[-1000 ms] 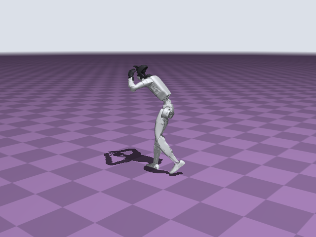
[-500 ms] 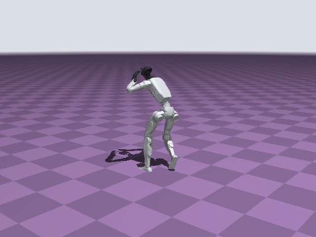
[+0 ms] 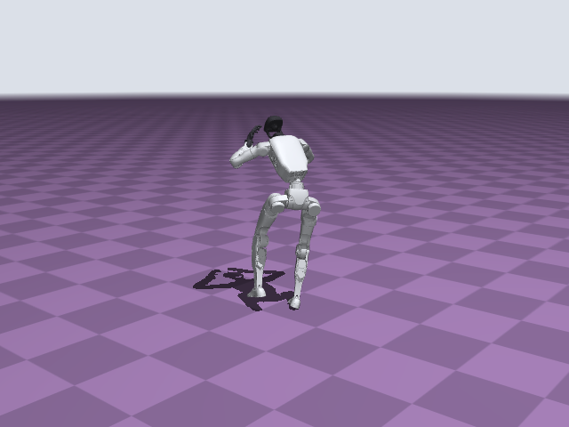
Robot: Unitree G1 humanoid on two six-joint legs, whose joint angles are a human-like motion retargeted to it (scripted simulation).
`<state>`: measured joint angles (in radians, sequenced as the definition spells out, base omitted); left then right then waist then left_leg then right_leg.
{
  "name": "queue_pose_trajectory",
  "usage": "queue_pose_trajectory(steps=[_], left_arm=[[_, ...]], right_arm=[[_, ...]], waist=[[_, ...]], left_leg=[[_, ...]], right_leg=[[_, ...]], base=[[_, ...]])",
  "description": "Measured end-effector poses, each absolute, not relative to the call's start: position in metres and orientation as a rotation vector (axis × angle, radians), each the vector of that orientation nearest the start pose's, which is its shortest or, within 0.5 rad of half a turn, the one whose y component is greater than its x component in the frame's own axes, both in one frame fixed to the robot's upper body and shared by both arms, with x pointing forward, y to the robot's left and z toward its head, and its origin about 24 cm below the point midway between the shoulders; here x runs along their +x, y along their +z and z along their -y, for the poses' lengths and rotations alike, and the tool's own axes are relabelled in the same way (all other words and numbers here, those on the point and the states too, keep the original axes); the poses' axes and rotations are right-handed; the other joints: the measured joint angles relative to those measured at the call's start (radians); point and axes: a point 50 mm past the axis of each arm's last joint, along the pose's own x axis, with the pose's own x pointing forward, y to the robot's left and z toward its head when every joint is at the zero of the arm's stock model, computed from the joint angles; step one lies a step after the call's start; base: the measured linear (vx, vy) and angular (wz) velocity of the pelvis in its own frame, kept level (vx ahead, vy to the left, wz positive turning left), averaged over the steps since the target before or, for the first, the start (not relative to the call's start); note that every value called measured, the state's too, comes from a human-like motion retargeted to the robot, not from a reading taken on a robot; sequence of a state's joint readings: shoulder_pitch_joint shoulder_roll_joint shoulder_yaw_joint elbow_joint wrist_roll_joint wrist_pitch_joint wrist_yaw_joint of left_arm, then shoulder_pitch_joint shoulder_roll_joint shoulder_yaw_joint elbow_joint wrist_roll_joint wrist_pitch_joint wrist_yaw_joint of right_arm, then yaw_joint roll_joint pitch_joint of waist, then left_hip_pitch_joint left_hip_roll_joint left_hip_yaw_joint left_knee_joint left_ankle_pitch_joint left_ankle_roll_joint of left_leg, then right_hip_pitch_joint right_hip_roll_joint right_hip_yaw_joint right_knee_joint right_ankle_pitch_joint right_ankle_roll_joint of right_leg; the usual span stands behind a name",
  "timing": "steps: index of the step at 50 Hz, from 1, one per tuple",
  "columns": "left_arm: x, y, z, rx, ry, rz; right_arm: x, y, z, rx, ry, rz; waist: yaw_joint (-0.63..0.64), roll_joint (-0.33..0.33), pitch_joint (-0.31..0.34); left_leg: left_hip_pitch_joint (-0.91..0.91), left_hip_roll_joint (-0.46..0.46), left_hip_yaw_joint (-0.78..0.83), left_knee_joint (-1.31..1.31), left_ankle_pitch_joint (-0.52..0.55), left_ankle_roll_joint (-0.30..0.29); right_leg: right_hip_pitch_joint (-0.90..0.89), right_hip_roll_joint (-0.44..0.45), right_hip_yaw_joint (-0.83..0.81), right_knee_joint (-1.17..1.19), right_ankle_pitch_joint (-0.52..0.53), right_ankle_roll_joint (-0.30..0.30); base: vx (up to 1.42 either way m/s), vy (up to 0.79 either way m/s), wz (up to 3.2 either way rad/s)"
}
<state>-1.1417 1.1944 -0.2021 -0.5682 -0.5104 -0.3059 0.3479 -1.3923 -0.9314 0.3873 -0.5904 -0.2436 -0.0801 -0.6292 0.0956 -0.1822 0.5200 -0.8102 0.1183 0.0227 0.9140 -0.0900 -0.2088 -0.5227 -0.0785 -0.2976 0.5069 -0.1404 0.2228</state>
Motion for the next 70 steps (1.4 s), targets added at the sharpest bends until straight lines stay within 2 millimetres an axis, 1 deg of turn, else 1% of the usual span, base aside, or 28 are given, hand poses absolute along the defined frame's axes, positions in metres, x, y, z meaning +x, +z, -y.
queue_pose_trajectory(steps=[5,8,10,12,13,15,17,20,21,22,23,25,28,30,32,36,41,45,47,50,53,55,56,59,62,65,67,70], left_arm=[[0.141,0.413,-0.127,0.496,-0.435,1.721],[0.145,0.41,-0.125,0.499,-0.454,1.698],[0.144,0.41,-0.123,0.497,-0.457,1.695],[0.141,0.413,-0.122,0.489,-0.455,1.708],[0.14,0.413,-0.121,0.497,-0.456,1.715],[0.141,0.413,-0.12,0.501,-0.45,1.726],[0.143,0.412,-0.115,0.556,-0.405,1.777],[0.145,0.412,-0.114,0.557,-0.357,1.818],[0.146,0.411,-0.114,0.53,-0.349,1.827],[0.146,0.41,-0.115,0.509,-0.342,1.834],[0.146,0.409,-0.116,0.504,-0.335,1.838],[0.148,0.409,-0.116,0.499,-0.321,1.838],[0.149,0.411,-0.118,0.46,-0.32,1.813],[0.147,0.414,-0.122,0.443,-0.32,1.795],[0.146,0.415,-0.126,0.425,-0.321,1.775],[0.147,0.411,-0.128,0.368,-0.35,1.752],[0.147,0.413,-0.138,0.326,-0.377,1.716],[0.15,0.41,-0.142,0.311,-0.389,1.689],[0.151,0.409,-0.143,0.308,-0.385,1.675],[0.15,0.41,-0.146,0.268,-0.374,1.662],[0.15,0.409,-0.142,0.212,-0.391,1.682],[0.151,0.407,-0.139,0.183,-0.403,1.688],[0.153,0.405,-0.137,0.227,-0.393,1.702],[0.154,0.401,-0.131,0.261,-0.393,1.722],[0.155,0.399,-0.126,0.247,-0.404,1.733],[0.159,0.398,-0.125,0.244,-0.393,1.727],[0.161,0.398,-0.126,0.24,-0.386,1.715],[0.161,0.4,-0.13,0.244,-0.377,1.691]], right_arm=[[0.127,0.414,0.086,-0.589,-0.155,2.176],[0.131,0.41,0.086,-0.623,-0.14,2.144],[0.13,0.411,0.086,-0.644,-0.134,2.143],[0.128,0.414,0.085,-0.682,-0.133,2.148],[0.128,0.415,0.085,-0.704,-0.135,2.149],[0.127,0.417,0.085,-0.724,-0.142,2.147],[0.135,0.438,0.09,-1.085,-0.625,2.16],[0.138,0.45,0.096,-1.229,-0.878,2.118],[0.137,0.432,0.081,-0.983,-0.455,2.155],[0.133,0.421,0.075,-0.791,-0.189,2.15],[0.133,0.421,0.076,-0.786,-0.178,2.141],[0.135,0.421,0.076,-0.769,-0.16,2.128],[0.137,0.422,0.075,-0.745,-0.138,2.103],[0.133,0.425,0.075,-0.723,-0.127,2.117],[0.128,0.429,0.074,-0.709,-0.132,2.14],[0.122,0.436,0.072,-0.74,-0.184,2.179],[0.119,0.432,0.075,-0.69,-0.202,2.231],[0.124,0.428,0.072,-0.68,-0.182,2.217],[0.127,0.425,0.073,-0.666,-0.168,2.198],[0.128,0.424,0.078,-0.651,-0.165,2.182],[0.129,0.426,0.079,-0.727,-0.188,2.167],[0.129,0.426,0.08,-0.771,-0.203,2.16],[0.129,0.424,0.079,-0.801,-0.192,2.161],[0.131,0.423,0.078,-0.838,-0.186,2.162],[0.133,0.422,0.078,-0.868,-0.188,2.153],[0.137,0.421,0.077,-0.854,-0.161,2.124],[0.138,0.421,0.078,-0.842,-0.152,2.107],[0.136,0.424,0.076,-0.805,-0.139,2.107]], waist=[[0.092,0.044,0.0],[0.097,0.101,0.0],[0.107,0.148,0.0],[0.075,0.153,0.0],[0.06,0.153,0.0],[0.045,0.162,0.0],[0.028,0.171,0.0],[-0.026,0.188,0.0],[-0.062,0.193,0.0],[-0.096,0.191,0.0],[-0.126,0.179,0.0],[-0.162,0.166,0.0],[-0.176,0.147,0.0],[-0.191,0.128,0.0],[-0.163,0.122,0.0],[-0.117,0.073,0.0],[-0.024,0.024,0.0],[0.056,0.025,0.0],[0.071,0.052,0.0],[0.046,0.072,0.0],[-0.004,0.066,0.0],[-0.033,0.092,0.0],[-0.057,0.126,0.0],[-0.108,0.182,0.0],[-0.184,0.195,0.0],[-0.24,0.168,0.0],[-0.255,0.147,0.0],[-0.25,0.098,0.0]], left_leg=[[0.128,0.083,0.216,-0.648,-0.026,-0.053],[0.223,-0.019,0.146,-0.826,0.008,-0.053],[0.239,-0.012,0.007,-0.825,0.089,-0.053],[0.173,-0.04,-0.034,-0.67,0.081,-0.009],[0.139,-0.051,-0.031,-0.566,0.031,0.0],[0.103,-0.063,-0.023,-0.401,-0.051,-0.013],[0.095,-0.079,-0.006,-0.352,-0.077,-0.003],[0.145,-0.118,0.013,-0.33,-0.116,0.016],[0.183,-0.137,0.007,-0.337,-0.129,0.006],[0.222,-0.159,0.003,-0.343,-0.144,-0.003],[0.263,-0.188,0.001,-0.348,-0.161,-0.009],[0.299,-0.18,-0.013,-0.277,-0.218,-0.031],[0.283,-0.174,0.003,-0.056,-0.208,0.003],[0.226,-0.184,0.059,0.116,-0.061,0.018],[0.128,-0.109,0.101,0.293,0.018,0.017],[-0.025,-0.047,0.124,0.348,-0.048,0.059],[-0.016,0.027,0.174,-0.117,-0.055,0.05],[0.182,0.079,0.399,-0.719,-0.01,-0.016],[0.27,0.072,0.417,-0.858,0.052,-0.025],[0.329,0.046,0.368,-0.877,0.133,0.066],[0.281,-0.007,0.309,-0.713,0.056,0.084],[0.266,-0.028,0.268,-0.62,-0.003,0.069],[0.237,-0.012,0.242,-0.52,-0.056,0.049],[0.248,-0.032,0.183,-0.456,-0.123,0.036],[0.306,-0.114,0.125,-0.466,-0.153,0.032],[0.39,-0.161,0.082,-0.431,-0.227,-0.014],[0.413,-0.165,0.068,-0.334,-0.271,-0.017],[0.327,-0.169,0.103,-0.014,-0.201,0.018]], right_leg=[[0.172,0.111,0.024,-0.055,-0.027,0.011],[0.179,0.091,0.012,0.139,-0.033,-0.025],[0.093,0.092,-0.025,0.369,0.083,-0.061],[-0.068,0.015,-0.017,0.634,0.254,-0.026],[-0.142,-0.009,0.008,0.731,0.303,-0.007],[-0.26,-0.025,0.065,0.827,0.277,-0.013],[-0.366,-0.048,0.097,0.769,0.217,-0.048],[-0.397,-0.102,0.085,0.47,0.206,-0.037],[-0.357,-0.124,0.053,0.308,0.218,-0.02],[-0.318,-0.144,0.025,0.147,0.225,0.001],[-0.277,-0.164,0.009,-0.01,0.224,0.029],[-0.208,-0.121,-0.005,-0.27,0.229,0.039],[-0.128,-0.107,0.003,-0.364,0.339,0.039],[-0.112,-0.168,0.008,-0.276,0.334,0.027],[-0.153,-0.144,0.032,-0.112,0.226,-0.01],[-0.149,-0.112,0.072,0.029,0.099,0.016],[0.009,-0.024,0.07,-0.008,0.014,-0.005],[0.166,0.059,0.064,-0.054,-0.025,0.022],[0.228,0.088,0.036,-0.013,-0.045,-0.009],[0.174,0.034,-0.017,0.261,0.012,-0.089],[-0.034,-0.073,0.03,0.605,0.254,-0.045],[-0.151,-0.067,0.098,0.712,0.292,-0.007],[-0.185,-0.05,0.102,0.708,0.254,-0.012],[-0.261,-0.035,0.114,0.54,0.205,-0.021],[-0.238,-0.076,0.07,0.168,0.218,0.011],[-0.141,-0.047,0.053,-0.251,0.175,0.039],[-0.09,-0.005,0.121,-0.367,0.144,0.039],[-0.014,-0.015,0.164,-0.409,0.276,0.039]], base=[[0.95,0.06,-1.04],[0.93,0.33,-0.48],[0.86,0.1,-0.42],[0.83,0.11,0.25],[0.87,0.11,0.33],[0.88,0.12,0.09],[0.84,0.17,0.06],[0.87,0.13,0.47],[0.93,0.03,0.86],[0.97,-0.04,1.06],[0.96,-0.2,0.95],[0.91,-0.46,0.56],[0.91,-0.28,0.0],[0.96,0.1,-0.28],[0.88,-0.08,-0.97],[0.81,-0.12,-0.76],[0.79,-0.08,-0.64],[0.91,0.1,-0.65],[0.94,0.25,-0.08],[0.83,0.28,0.73],[0.78,0.24,1.34],[0.81,0.2,1.41],[0.83,0.2,1.42],[0.78,0.17,1.26],[0.8,0.07,1.7],[0.89,-0.32,1.5],[0.9,-0.47,1.05],[0.84,-0.15,0.44]])
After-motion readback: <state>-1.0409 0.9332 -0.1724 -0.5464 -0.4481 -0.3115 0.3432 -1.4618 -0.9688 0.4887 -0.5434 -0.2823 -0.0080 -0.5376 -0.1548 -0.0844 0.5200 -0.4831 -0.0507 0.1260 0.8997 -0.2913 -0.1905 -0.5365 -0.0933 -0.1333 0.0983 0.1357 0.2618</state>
